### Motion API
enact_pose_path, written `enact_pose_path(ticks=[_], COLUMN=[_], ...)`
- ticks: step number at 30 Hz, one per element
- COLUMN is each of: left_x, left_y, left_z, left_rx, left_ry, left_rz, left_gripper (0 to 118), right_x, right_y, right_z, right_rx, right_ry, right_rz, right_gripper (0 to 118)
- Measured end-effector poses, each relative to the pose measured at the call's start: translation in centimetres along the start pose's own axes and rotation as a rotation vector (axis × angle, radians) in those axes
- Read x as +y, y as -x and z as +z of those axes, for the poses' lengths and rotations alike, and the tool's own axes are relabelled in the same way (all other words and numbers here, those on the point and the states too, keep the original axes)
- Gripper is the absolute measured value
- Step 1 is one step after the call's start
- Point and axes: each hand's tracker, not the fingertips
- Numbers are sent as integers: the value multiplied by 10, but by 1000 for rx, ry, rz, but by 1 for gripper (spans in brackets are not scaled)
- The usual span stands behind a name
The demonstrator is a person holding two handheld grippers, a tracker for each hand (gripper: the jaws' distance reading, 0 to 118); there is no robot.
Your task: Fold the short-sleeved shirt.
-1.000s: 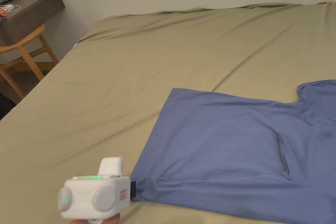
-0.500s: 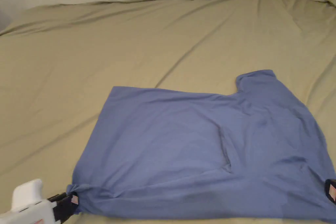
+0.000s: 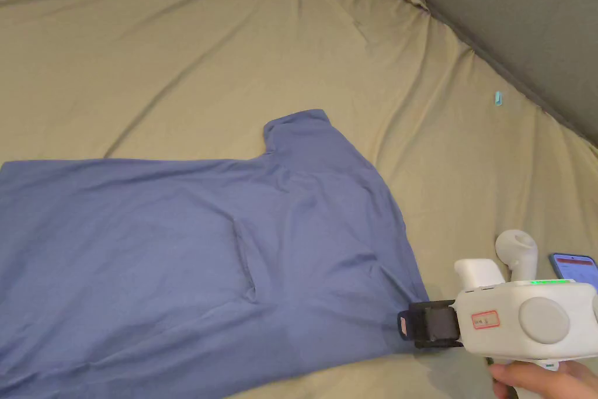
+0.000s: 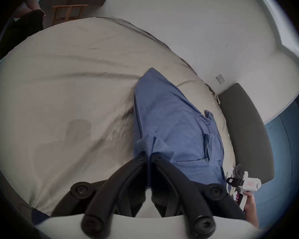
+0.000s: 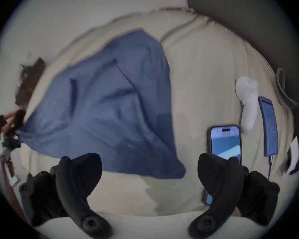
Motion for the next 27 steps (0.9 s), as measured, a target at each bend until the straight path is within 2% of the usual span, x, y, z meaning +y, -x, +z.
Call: enact_pose_path(ticks=[2, 3, 4, 5, 6, 8, 9, 11, 13, 15, 17, 20, 22, 24, 26, 27], left_x=[-3, -3, -3, -2, -2, 0, -2, -1, -1, 2, 6, 26, 45, 71, 92, 105], left_y=[-1, -2, -2, 6, 8, 15, 19, 23, 22, 23, 24, 24, 16, 11, 9, 10], left_z=[-2, -2, -2, -2, 0, 4, 5, 8, 8, 9, 6, -6, -16, -29, -45, -54], left_rx=[3, 11, 17, 19, -4, -81, -115, -131, -113, -118, -181, -203, -173, -168, -188, -201], left_ry=[10, 10, 10, 5, -24, -61, -69, -76, -74, -68, -67, -65, -73, -81, -85, -88], left_rz=[3, -3, -1, 8, 33, 101, 144, 171, 150, 160, 242, 322, 299, 300, 406, 447], left_gripper=[1, 1, 1, 1, 1, 1, 1, 1, 1, 1, 1, 1, 1, 1, 1, 1], right_x=[-3, 0, 0, 0, 0, -5, -10, -14, -20, -19, -11, 13, 35, 61, 85, 100], right_y=[0, -13, -18, -23, -30, -29, -34, -44, -52, -50, -54, -44, -35, -27, -21, -38], right_z=[-12, -23, -27, -27, -28, -15, -11, -3, 9, 23, 29, 39, 42, 53, 51, 44], right_rx=[-38, -30, -19, 26, 83, 104, 162, 203, 241, 347, 456, 517, 517, 448, 425, 413], right_ry=[-33, -26, -16, -15, -15, -60, -68, -95, -163, -197, -232, -258, -265, -294, -304, -305], right_rz=[-3, -10, -31, -93, -171, -259, -295, -367, -387, -482, -594, -706, -708, -684, -692, -703], right_gripper=[115, 111, 100, 72, 35, 19, 13, 13, 13, 12, 12, 12, 11, 11, 11, 11])
